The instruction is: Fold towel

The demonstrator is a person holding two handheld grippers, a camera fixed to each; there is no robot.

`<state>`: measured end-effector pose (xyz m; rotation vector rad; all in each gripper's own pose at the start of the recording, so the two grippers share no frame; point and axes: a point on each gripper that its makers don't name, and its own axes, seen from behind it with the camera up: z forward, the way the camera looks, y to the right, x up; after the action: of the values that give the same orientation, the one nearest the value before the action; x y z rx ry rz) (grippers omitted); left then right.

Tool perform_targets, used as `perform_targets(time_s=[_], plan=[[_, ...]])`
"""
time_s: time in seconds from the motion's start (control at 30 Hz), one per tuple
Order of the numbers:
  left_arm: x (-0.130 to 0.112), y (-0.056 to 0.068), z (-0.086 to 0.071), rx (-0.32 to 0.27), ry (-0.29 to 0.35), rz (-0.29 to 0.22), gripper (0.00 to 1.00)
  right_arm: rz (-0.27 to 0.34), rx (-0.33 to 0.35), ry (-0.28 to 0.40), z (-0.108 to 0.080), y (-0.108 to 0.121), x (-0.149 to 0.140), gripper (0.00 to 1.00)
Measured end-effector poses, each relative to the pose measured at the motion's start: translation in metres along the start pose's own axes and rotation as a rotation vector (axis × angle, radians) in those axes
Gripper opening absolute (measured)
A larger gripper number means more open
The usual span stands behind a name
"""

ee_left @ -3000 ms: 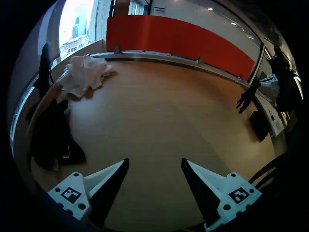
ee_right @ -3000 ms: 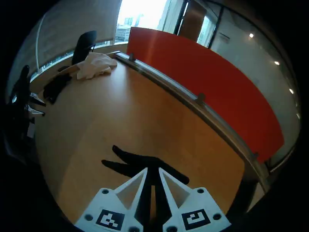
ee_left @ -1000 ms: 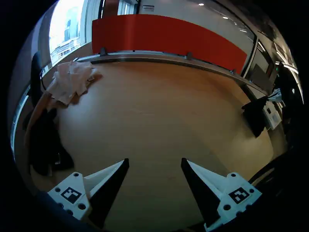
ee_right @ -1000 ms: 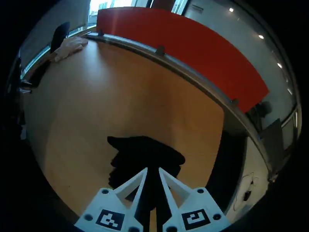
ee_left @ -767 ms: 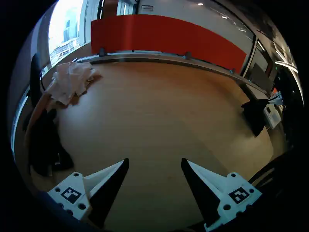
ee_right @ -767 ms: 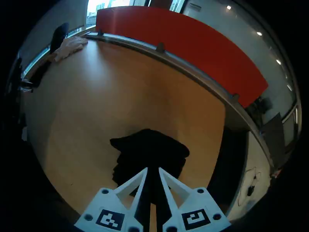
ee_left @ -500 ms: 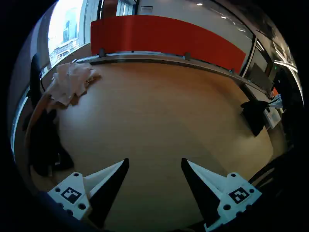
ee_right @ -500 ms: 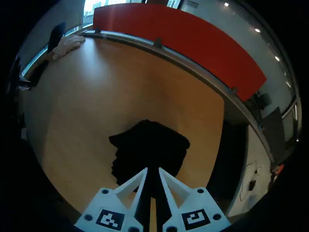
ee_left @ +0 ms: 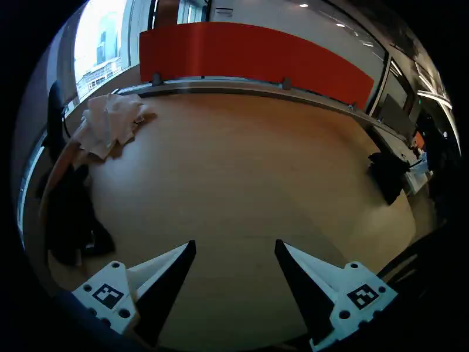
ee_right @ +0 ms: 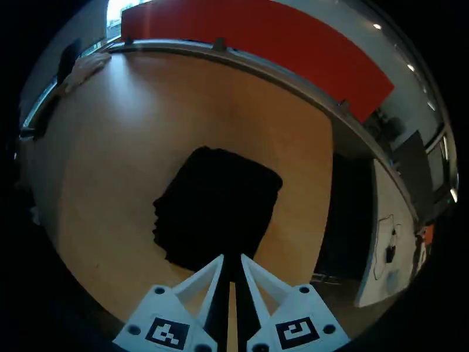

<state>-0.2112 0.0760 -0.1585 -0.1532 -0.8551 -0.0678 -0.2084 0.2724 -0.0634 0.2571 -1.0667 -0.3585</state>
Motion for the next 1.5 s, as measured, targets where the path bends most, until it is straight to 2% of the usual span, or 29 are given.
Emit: perform_targets(time_s=[0.47,0.77,1.17,1.5], plan=[[-0.002,0.000,-0.002,0.012,-0.008,0.007,1.00,0.070,-0.015,-0.073,0.019,0.009,-0.036,0.05],[-0.003,0.001,-0.003,0.019,-0.015,0.010,1.00,0.077,-0.018,-0.119,0.027,0.013,-0.053,0.05],[-0.005,0.003,-0.002,0.020,-0.021,0.013,1.00,0.073,-0.032,-0.148,0.031,0.022,-0.056,0.05],[-0.006,0.003,-0.002,0.020,-0.022,0.008,1.00,0.076,-0.037,-0.146,0.033,0.018,-0.057,0.06]])
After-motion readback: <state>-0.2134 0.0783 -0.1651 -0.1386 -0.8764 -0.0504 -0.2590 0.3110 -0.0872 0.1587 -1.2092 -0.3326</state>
